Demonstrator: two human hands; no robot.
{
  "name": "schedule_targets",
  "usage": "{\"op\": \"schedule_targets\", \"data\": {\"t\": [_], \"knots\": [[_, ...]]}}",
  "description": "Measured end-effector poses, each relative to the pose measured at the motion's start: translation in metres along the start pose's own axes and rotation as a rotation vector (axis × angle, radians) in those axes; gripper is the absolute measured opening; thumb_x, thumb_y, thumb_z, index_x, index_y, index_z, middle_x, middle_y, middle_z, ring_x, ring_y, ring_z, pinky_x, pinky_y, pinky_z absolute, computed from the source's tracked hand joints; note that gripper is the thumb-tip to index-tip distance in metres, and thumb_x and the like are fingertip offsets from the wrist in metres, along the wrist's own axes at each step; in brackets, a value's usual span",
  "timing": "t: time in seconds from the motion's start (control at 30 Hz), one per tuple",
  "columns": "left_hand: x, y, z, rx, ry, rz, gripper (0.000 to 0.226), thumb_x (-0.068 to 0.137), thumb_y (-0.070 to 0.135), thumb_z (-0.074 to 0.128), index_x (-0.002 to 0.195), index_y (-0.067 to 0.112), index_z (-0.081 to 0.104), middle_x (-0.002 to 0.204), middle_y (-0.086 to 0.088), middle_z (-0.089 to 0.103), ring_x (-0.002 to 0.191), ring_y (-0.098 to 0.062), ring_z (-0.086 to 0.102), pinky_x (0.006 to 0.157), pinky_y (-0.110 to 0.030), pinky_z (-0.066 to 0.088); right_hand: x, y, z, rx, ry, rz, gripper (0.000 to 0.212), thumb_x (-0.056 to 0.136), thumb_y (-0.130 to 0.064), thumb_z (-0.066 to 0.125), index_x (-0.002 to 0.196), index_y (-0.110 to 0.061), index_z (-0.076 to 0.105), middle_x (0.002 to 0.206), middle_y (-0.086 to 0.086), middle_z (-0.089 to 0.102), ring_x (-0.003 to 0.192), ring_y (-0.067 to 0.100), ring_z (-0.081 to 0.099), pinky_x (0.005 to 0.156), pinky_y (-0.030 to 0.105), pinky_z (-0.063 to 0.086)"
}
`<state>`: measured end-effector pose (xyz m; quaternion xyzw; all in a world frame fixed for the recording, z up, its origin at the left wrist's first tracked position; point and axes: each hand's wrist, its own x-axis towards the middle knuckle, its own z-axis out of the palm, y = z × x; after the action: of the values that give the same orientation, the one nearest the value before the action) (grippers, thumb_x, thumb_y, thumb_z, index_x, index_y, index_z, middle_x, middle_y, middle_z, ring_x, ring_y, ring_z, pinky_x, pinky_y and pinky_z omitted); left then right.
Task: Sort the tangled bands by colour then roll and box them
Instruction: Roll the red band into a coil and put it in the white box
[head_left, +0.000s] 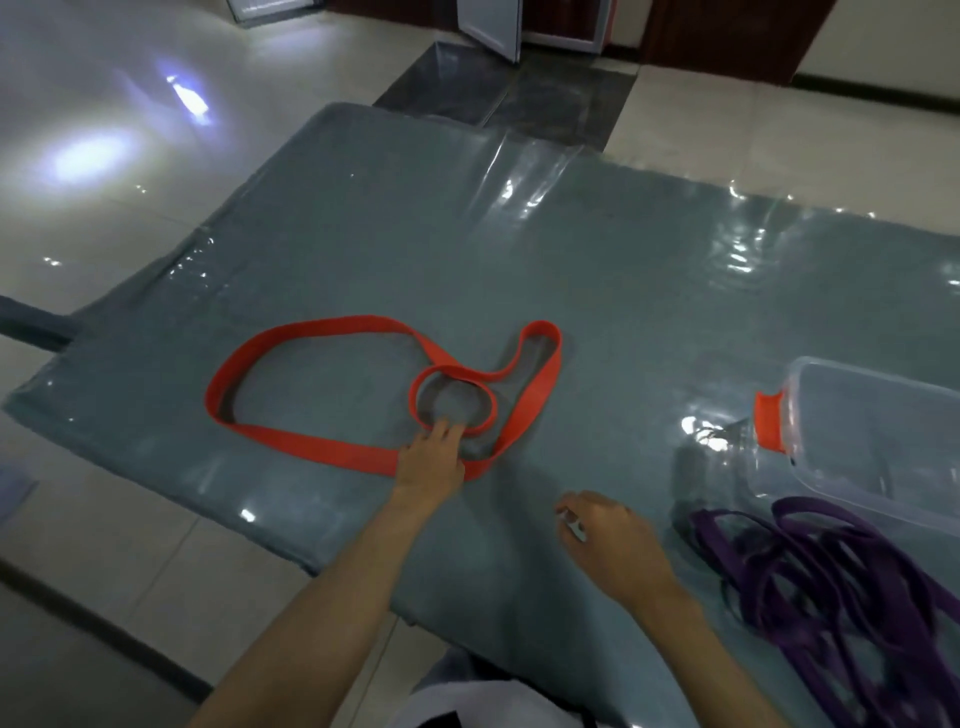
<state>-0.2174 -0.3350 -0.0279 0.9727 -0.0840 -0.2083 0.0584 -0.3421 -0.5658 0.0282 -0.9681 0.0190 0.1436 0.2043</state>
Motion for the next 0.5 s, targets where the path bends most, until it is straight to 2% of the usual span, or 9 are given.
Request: {"op": "schedule_targets", "data": {"t": [0.1,0.23,0.4,0.5], "knots": [[0.008,-0.015,0.004,0.022,-0.042,0.003,0.063,0.106,0.036,0.051,0.165,0.03,0.028,0.171,0.003,0.027,0.144,-0.031,0.048,0.112,-0.046,0.045,0.013,-0.003,0.008,0.019,-0.032,0.014,0.027,0.102,-0.036,0.056,0.124,-0.03,0.07,0.123,-0.008,0.071,0.108,0.018,0.07,0.09,0.033,0.054],[-0.005,-0.034,0.007,0.083,-0.088,0.089,0.067,0.105,0.044,0.056,0.164,0.028,0.029,0.166,0.002,0.034,0.142,-0.029,0.05,0.114,-0.047,0.042,0.033,-0.014,0.02,0.08,-0.092,0.012,0.031,0.1,-0.03,0.06,0.129,-0.026,0.069,0.125,-0.002,0.073,0.111,0.024,0.07,0.095,0.036,0.054],[-0.013,-0.063,0.006,0.245,-0.052,0.156,0.065,0.095,0.036,0.066,0.154,0.028,0.04,0.151,0.004,0.047,0.14,-0.02,0.047,0.107,-0.043,0.04,0.064,-0.034,0.039,0.098,-0.166,0.02,0.036,0.097,-0.028,0.063,0.132,-0.027,0.065,0.117,0.003,0.076,0.112,0.026,0.07,0.094,0.036,0.055],[-0.007,-0.088,0.006,0.293,-0.039,0.186,0.063,0.094,0.031,0.066,0.152,0.029,0.043,0.15,0.004,0.048,0.138,-0.022,0.049,0.111,-0.046,0.036,0.084,-0.046,0.054,0.136,-0.152,0.066,0.052,0.097,-0.026,0.064,0.147,-0.031,0.053,0.117,0.008,0.074,0.113,0.031,0.07,0.094,0.04,0.055]]}}
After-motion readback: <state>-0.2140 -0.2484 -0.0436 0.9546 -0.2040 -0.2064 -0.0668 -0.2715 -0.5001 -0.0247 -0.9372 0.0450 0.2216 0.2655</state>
